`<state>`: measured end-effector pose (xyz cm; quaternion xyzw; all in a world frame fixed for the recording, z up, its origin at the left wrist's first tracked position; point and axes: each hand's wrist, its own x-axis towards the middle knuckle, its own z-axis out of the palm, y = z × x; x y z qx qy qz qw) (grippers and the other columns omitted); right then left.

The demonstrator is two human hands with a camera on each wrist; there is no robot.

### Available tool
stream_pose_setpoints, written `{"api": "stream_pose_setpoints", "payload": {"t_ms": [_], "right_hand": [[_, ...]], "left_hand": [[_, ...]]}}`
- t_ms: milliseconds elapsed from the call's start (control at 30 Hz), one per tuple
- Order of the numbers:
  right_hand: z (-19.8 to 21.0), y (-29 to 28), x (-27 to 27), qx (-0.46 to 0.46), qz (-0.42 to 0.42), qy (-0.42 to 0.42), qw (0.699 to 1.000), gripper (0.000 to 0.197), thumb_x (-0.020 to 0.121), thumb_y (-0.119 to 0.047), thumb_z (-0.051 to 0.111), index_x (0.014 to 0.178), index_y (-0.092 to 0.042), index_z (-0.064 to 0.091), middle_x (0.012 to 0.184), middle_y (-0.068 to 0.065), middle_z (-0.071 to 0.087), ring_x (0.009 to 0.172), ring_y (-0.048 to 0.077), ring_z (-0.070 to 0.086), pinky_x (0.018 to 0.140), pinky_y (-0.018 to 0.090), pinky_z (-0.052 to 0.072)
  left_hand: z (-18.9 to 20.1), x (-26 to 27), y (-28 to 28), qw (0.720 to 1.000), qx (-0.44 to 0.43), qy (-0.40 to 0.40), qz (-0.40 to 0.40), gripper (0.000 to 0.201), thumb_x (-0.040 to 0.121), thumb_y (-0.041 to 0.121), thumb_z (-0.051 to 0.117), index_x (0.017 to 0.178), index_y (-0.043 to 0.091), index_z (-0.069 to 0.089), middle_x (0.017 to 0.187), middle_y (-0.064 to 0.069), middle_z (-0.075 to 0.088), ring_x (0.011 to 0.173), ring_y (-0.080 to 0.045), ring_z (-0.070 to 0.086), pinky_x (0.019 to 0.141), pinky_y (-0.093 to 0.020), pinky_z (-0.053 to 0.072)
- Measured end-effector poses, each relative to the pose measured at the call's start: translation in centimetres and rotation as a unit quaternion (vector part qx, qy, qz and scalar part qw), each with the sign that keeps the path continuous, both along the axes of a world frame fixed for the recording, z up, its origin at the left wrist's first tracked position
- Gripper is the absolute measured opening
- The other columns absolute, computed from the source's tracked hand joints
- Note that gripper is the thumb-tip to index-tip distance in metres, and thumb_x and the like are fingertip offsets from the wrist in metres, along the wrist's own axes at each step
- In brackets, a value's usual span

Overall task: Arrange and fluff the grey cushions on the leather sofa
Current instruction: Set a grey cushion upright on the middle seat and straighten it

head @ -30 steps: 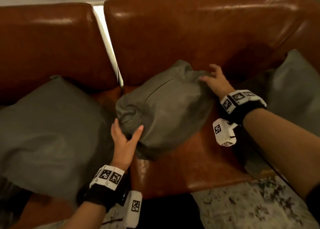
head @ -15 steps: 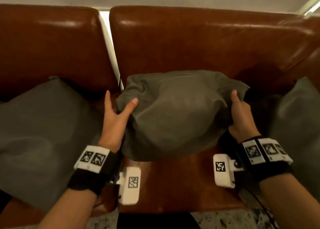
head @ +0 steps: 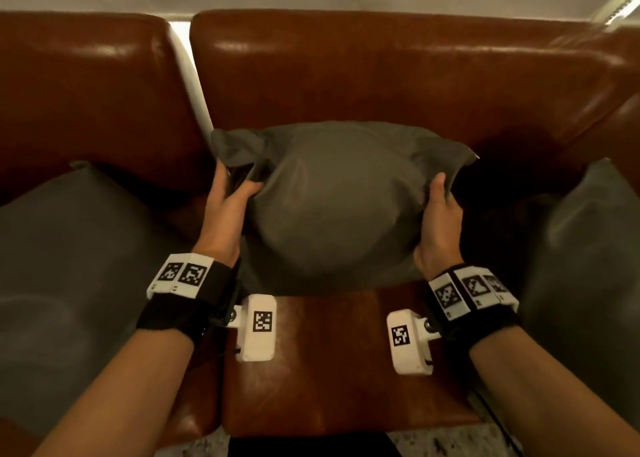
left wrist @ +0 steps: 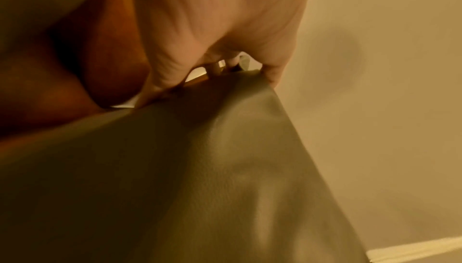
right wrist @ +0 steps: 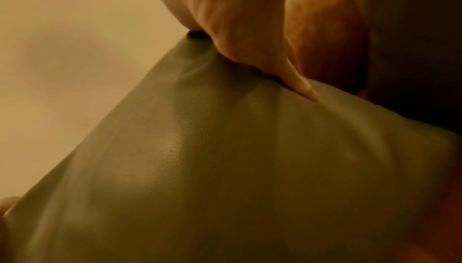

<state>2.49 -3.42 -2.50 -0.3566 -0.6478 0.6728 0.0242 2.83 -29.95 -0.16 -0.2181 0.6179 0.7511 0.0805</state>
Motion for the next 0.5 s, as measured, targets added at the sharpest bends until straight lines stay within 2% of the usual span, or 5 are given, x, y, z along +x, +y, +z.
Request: {"api": "stream_pose_setpoints", "payload": {"t_ms": [67, 133, 200, 367, 500], "right_hand": [[-1.0, -0.5, 0.1, 0.012, 0.012, -0.004, 1.000, 0.062, 0.094, -0.059, 0.043, 0.146, -0.026, 0.041, 0.147, -0.004, 0.045, 0.126, 0.015, 0.048, 0.106, 0.034, 0.041], [-2.1, -0.7, 0.4, 0.013, 0.036, -0.026, 0.999, 0.073, 0.087, -0.068, 0.044, 0.148, -0.029, 0.037, 0.151, -0.003, 0.042, 0.132, 0.019, 0.045, 0.112, 0.042, 0.037], [-2.8, -0.4, 0.4, 0.012, 0.050, -0.049, 0.997, 0.073, 0.090, -0.067, 0.043, 0.151, -0.029, 0.032, 0.152, -0.002, 0.040, 0.134, 0.022, 0.043, 0.113, 0.045, 0.036], [-2.6, 0.3, -0.3, 0.005, 0.037, -0.050, 0.998, 0.067, 0.093, -0.064, 0.040, 0.148, -0.027, 0.038, 0.146, -0.003, 0.044, 0.129, 0.020, 0.047, 0.109, 0.041, 0.039], [-3.1, -0.3, -0.1, 0.001, 0.051, -0.054, 0.997, 0.068, 0.092, -0.064, 0.039, 0.149, -0.027, 0.035, 0.146, -0.003, 0.045, 0.127, 0.020, 0.049, 0.109, 0.042, 0.040]], "left_hand": [[-1.1, -0.1, -0.1, 0.999, -0.017, -0.028, 0.016, 0.063, 0.084, 0.023, 0.064, 0.135, 0.052, 0.040, 0.131, 0.017, 0.055, 0.118, -0.009, 0.056, 0.099, -0.035, 0.046], [-2.9, 0.1, 0.0, 0.996, -0.019, -0.084, 0.030, 0.073, 0.069, 0.044, 0.072, 0.135, 0.048, 0.043, 0.132, 0.011, 0.058, 0.117, -0.015, 0.057, 0.103, -0.042, 0.043], [-5.1, 0.1, -0.1, 0.991, -0.021, -0.124, 0.035, 0.083, 0.057, 0.057, 0.074, 0.134, 0.042, 0.048, 0.128, 0.008, 0.061, 0.115, -0.018, 0.058, 0.105, -0.044, 0.042], [-4.9, -1.0, 0.0, 0.986, -0.059, -0.150, 0.037, 0.085, 0.056, 0.071, 0.065, 0.132, 0.035, 0.053, 0.129, 0.005, 0.060, 0.117, -0.020, 0.056, 0.106, -0.043, 0.040], [-4.4, -1.2, 0.0, 0.982, -0.096, -0.161, 0.028, 0.095, 0.058, 0.079, 0.055, 0.140, 0.032, 0.043, 0.135, -0.001, 0.055, 0.120, -0.025, 0.053, 0.106, -0.046, 0.039]]}}
